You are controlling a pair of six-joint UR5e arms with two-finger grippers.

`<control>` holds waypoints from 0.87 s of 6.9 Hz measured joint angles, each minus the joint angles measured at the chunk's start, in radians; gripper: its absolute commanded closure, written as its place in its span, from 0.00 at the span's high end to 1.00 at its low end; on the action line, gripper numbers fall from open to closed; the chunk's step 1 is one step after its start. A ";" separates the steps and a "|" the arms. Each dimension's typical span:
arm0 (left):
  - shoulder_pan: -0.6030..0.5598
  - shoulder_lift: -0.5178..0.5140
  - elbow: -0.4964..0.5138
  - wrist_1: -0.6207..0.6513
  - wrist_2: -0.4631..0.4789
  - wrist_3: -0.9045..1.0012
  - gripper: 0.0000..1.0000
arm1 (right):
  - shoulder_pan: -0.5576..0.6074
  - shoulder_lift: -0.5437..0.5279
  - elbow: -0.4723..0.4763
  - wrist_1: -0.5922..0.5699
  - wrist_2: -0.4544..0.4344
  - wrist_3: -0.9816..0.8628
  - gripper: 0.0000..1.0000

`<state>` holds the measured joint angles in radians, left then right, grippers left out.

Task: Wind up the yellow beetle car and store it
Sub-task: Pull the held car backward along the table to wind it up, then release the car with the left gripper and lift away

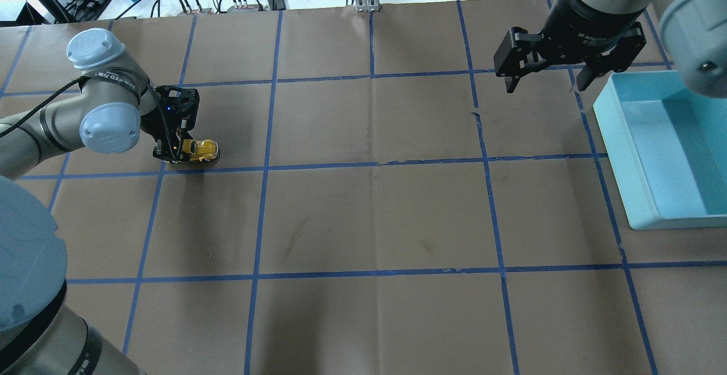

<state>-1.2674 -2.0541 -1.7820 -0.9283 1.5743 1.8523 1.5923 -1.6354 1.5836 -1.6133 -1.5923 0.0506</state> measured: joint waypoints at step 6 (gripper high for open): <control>0.026 0.035 -0.009 0.002 0.003 -0.020 1.00 | 0.000 -0.001 -0.001 0.000 0.000 0.000 0.99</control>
<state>-1.2415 -2.0193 -1.7906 -0.9264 1.5778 1.8324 1.5923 -1.6366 1.5831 -1.6138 -1.5923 0.0510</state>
